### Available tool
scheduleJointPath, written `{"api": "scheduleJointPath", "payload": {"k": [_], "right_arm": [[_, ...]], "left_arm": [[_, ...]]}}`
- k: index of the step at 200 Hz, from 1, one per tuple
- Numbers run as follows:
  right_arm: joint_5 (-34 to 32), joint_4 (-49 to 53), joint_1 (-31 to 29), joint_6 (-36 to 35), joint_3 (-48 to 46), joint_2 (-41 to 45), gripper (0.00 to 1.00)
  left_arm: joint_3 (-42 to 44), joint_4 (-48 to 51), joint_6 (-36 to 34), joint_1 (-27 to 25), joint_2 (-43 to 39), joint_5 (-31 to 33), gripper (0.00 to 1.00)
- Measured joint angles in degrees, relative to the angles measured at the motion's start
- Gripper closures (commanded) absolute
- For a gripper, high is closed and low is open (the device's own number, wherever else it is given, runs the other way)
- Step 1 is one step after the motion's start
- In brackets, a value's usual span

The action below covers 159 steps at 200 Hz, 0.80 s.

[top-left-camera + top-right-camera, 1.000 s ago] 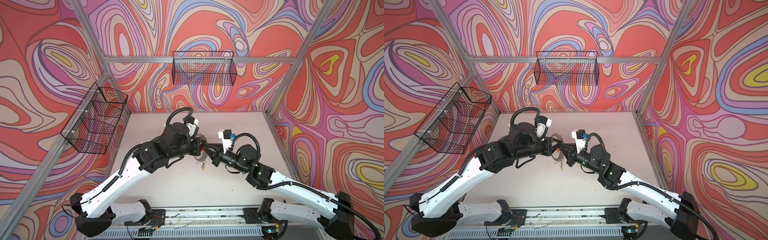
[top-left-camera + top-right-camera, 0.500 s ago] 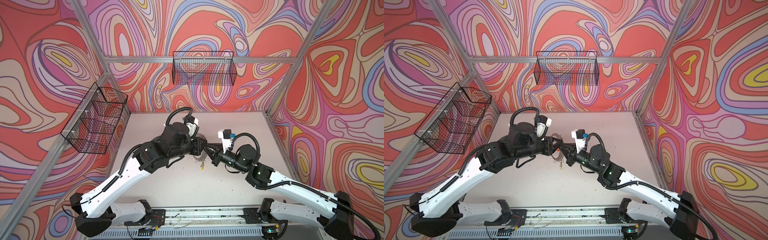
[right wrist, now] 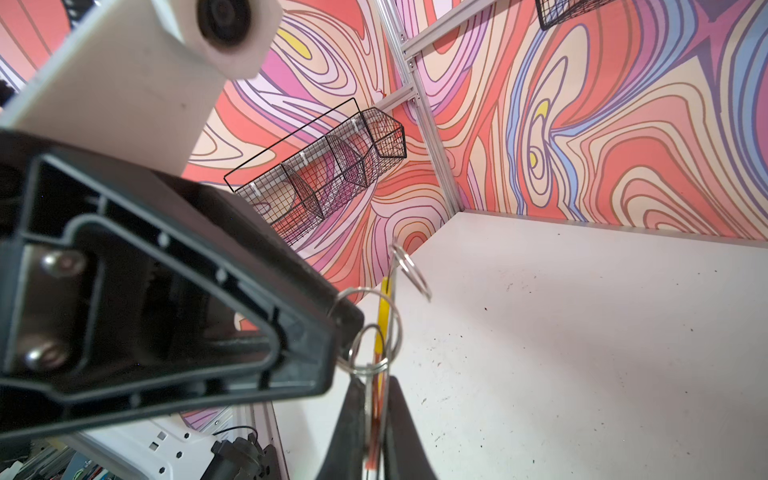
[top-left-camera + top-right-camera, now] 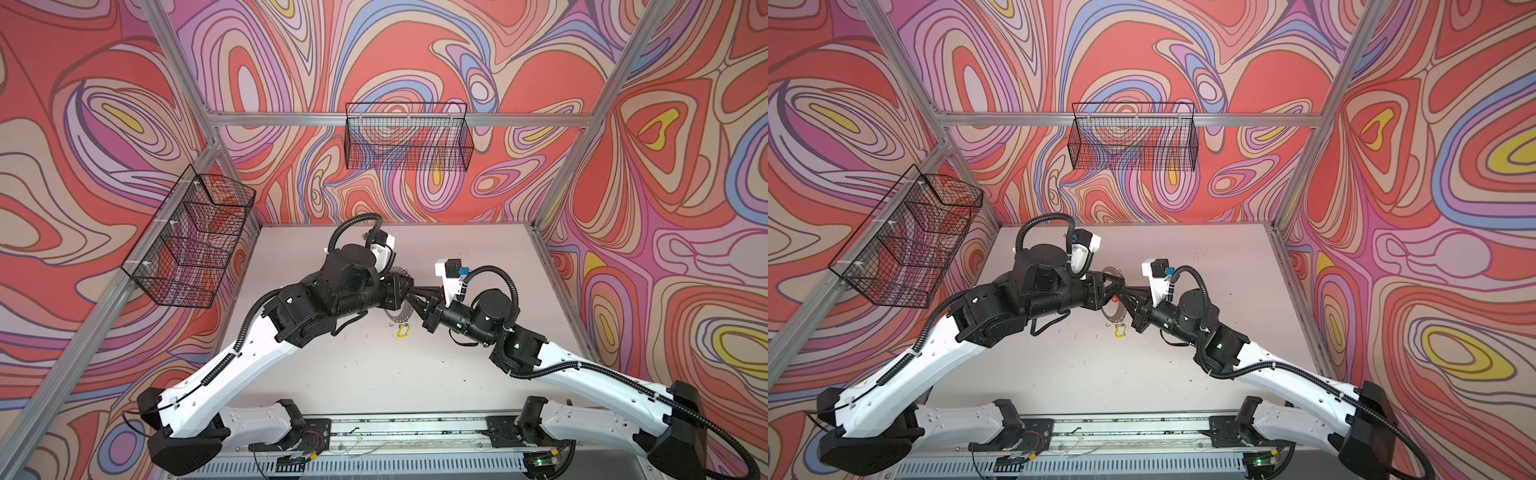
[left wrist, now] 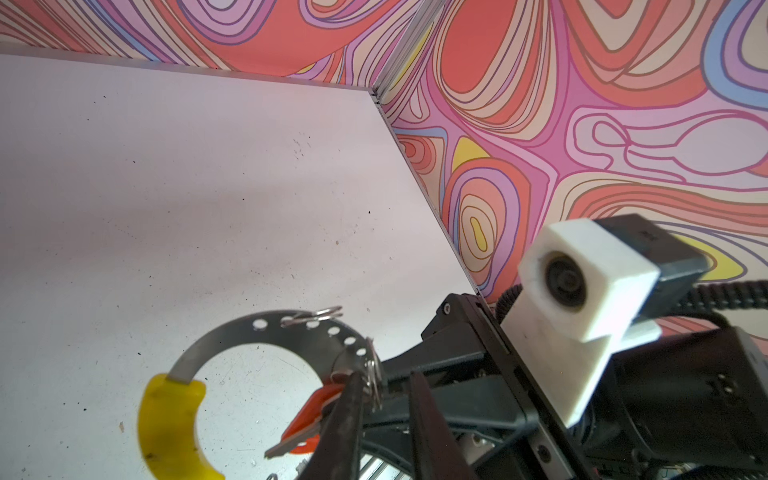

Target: Put the keys on the keyring

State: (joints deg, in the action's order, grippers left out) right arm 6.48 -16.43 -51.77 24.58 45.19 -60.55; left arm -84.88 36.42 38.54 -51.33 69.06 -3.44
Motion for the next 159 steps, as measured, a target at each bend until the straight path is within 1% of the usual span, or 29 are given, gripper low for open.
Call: {"api": "scheduleJointPath", "payload": {"k": [40, 66, 84, 98, 134, 159], "right_arm": [[0.46, 0.37, 0.00, 0.00, -0.04, -0.02, 1.00], [0.50, 0.39, 0.00, -0.02, -0.04, -0.02, 1.00], [0.52, 0.55, 0.00, 0.00, -0.04, -0.02, 1.00], [0.55, 0.57, 0.00, 0.00, -0.04, -0.02, 1.00], [0.57, 0.61, 0.00, -0.02, -0.04, 0.00, 1.00], [0.59, 0.59, 0.00, -0.02, -0.04, 0.00, 1.00]], "left_arm": [[-0.26, -0.24, -0.39, 0.00, -0.13, 0.68, 0.75], [-0.70, -0.24, -0.61, 0.00, -0.09, 0.68, 0.79], [-0.74, -0.24, -0.66, 0.00, -0.09, 0.68, 0.84], [-0.74, -0.24, -0.66, 0.00, -0.04, 0.68, 0.85], [-0.74, -0.22, -0.83, 0.00, 0.04, 0.68, 0.81], [-0.74, -0.22, -0.96, 0.00, 0.04, 0.68, 0.75]]}}
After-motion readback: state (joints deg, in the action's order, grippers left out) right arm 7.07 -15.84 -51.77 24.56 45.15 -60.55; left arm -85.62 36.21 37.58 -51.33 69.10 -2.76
